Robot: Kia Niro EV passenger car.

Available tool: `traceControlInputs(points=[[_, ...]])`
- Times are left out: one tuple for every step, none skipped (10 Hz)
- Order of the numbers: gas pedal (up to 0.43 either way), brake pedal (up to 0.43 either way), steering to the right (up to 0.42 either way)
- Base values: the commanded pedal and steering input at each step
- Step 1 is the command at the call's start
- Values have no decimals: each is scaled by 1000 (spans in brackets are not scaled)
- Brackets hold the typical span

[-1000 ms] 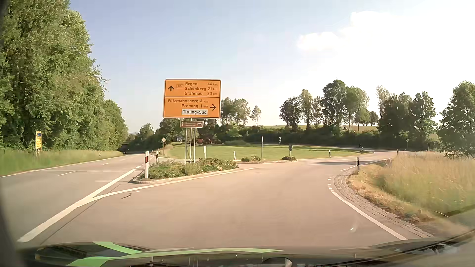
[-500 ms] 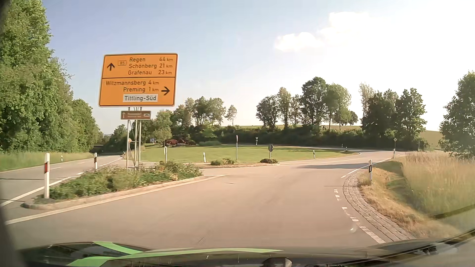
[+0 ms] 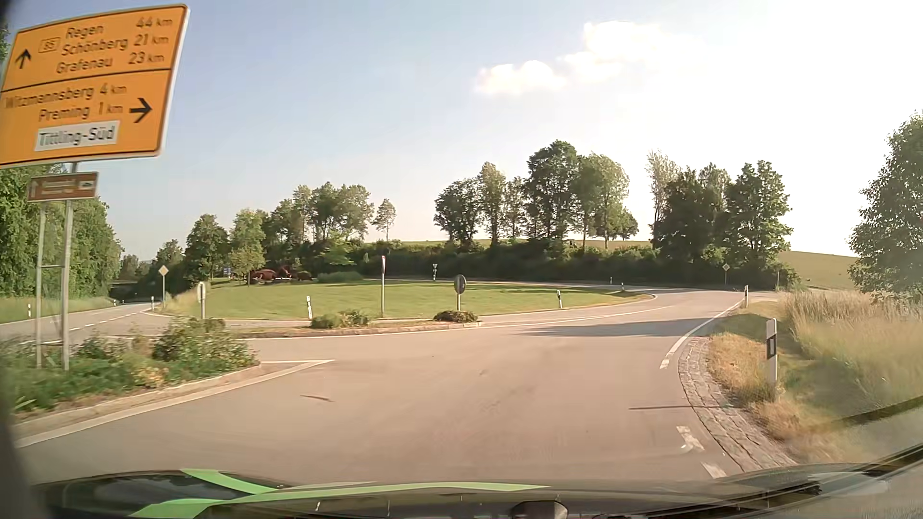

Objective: Follow the waypoints while adhering to traffic rules and regulations

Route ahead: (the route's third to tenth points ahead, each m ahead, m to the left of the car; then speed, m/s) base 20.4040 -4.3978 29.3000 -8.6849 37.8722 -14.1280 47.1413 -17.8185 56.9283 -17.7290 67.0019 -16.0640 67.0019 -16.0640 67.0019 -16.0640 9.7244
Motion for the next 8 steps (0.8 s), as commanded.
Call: traceControlInputs(points=[[0,146,116],[0,134,118],[0,116,125],[0,85,131],[0,12,135],[0,0,137],[0,0,141],[0,0,137]])
